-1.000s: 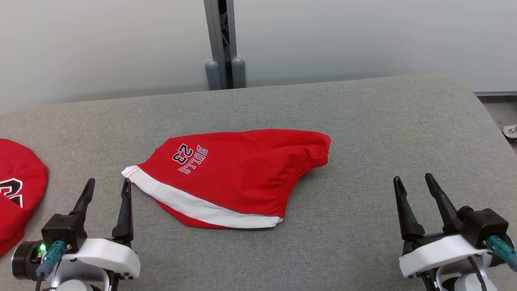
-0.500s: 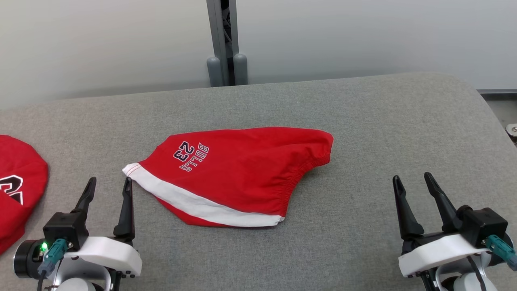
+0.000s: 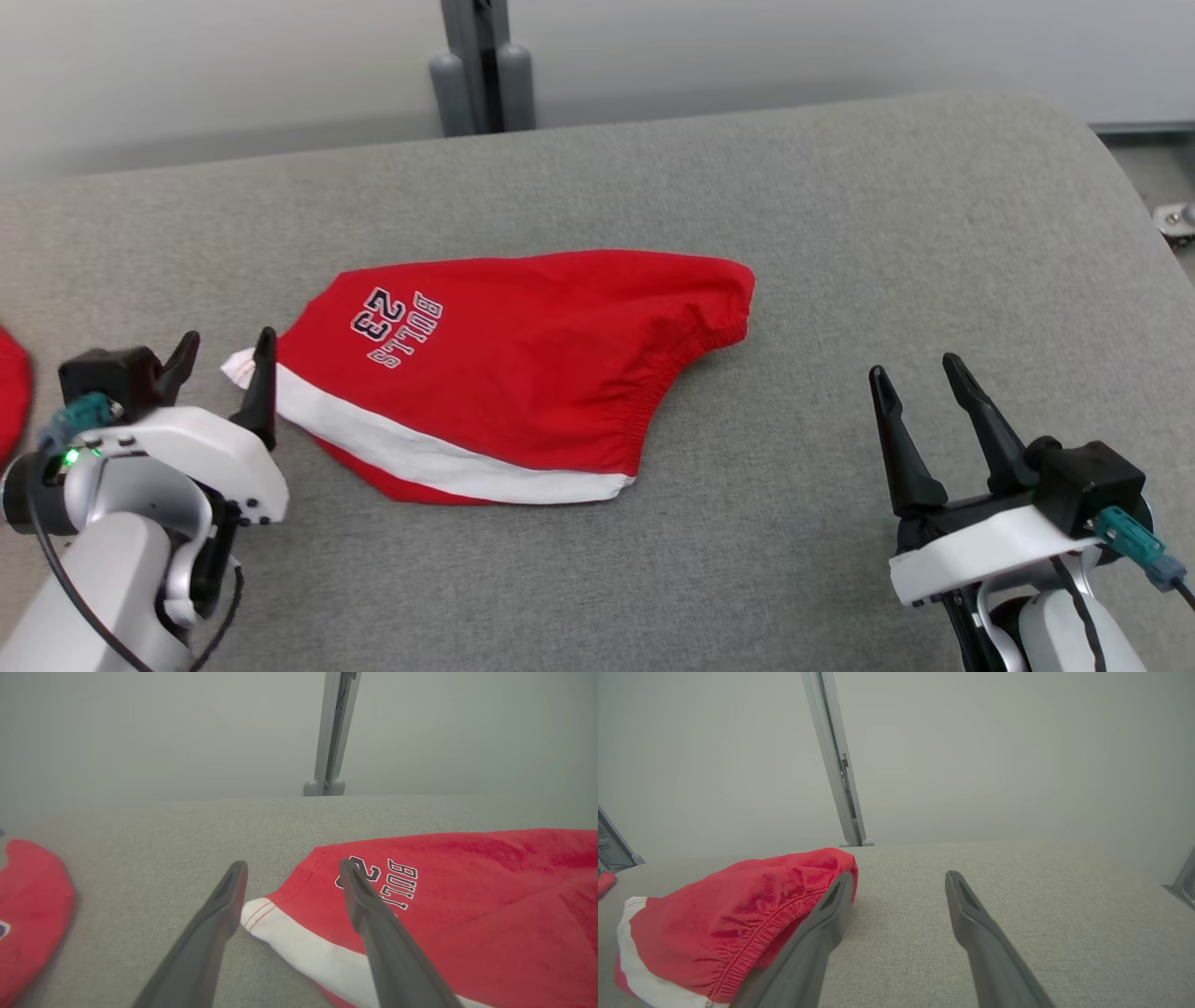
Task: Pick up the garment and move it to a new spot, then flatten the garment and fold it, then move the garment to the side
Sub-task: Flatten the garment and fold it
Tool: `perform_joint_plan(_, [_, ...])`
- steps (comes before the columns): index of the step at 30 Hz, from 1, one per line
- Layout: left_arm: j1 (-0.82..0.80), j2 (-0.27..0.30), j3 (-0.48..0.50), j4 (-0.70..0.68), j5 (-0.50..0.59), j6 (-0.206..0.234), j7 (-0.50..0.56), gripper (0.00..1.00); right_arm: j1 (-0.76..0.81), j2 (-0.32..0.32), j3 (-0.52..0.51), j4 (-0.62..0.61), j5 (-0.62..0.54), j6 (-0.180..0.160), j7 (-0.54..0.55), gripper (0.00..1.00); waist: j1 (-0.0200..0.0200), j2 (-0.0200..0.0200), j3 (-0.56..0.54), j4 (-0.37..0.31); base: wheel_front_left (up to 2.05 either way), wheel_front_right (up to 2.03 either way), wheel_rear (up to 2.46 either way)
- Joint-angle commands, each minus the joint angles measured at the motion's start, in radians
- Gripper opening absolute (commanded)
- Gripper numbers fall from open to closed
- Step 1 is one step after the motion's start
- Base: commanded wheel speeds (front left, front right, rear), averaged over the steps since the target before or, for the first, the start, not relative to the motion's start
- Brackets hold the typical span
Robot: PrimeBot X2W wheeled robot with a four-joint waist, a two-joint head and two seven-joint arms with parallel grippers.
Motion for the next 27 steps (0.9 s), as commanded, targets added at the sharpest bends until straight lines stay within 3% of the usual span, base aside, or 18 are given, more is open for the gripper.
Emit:
perform_joint_plan(1, [-0.031,0.007,0.008,0.034,-0.017,-0.012,0.013,1.0,-0.016,-0.007,0.005,0.005,0.007,0.002,-0.01,1.0,0.0,0.0,0.041,-0.034,0.0,0.0,0.0])
perform_joint_plan(8, [-0.141,0.017,0.038,0.261,-0.094,-0.081,0.083,1.0,-0.055,-0.007,0.04,0.03,0.02,0.002,-0.035,1.0,0.0,0.0,0.114,-0.072,0.0,0.0,0.0])
perform_joint_plan(15, [-0.203,0.012,0.051,0.4,-0.128,-0.114,0.103,1.0,-0.081,-0.006,0.086,0.065,0.027,0.002,-0.05,1.0,0.0,0.0,0.141,-0.078,0.0,0.0,0.0])
perform_joint_plan(16, [-0.209,0.008,0.051,0.41,-0.131,-0.117,0.097,0.79,-0.085,-0.006,0.099,0.071,0.027,0.002,-0.052,1.0,0.0,0.0,0.143,-0.076,0.0,0.0,0.0])
perform_joint_plan(17, [-0.214,0.004,0.05,0.42,-0.132,-0.124,0.09,0.27,-0.088,-0.007,0.114,0.074,0.024,0.002,-0.054,1.0,0.0,0.0,0.144,-0.074,0.0,0.0,0.0])
perform_joint_plan(18, [-0.217,0.0,0.048,0.428,-0.134,-0.129,0.087,0.0,-0.091,-0.006,0.134,0.076,0.018,0.002,-0.054,1.0,0.0,0.0,0.144,-0.072,0.0,0.0,0.0])
perform_joint_plan(27, [-0.278,-0.034,0.02,0.474,-0.116,-0.153,0.048,0.0,-0.13,-0.008,0.418,0.145,0.007,0.002,-0.022,1.0,0.0,0.0,0.15,-0.029,0.0,0.0,0.0])
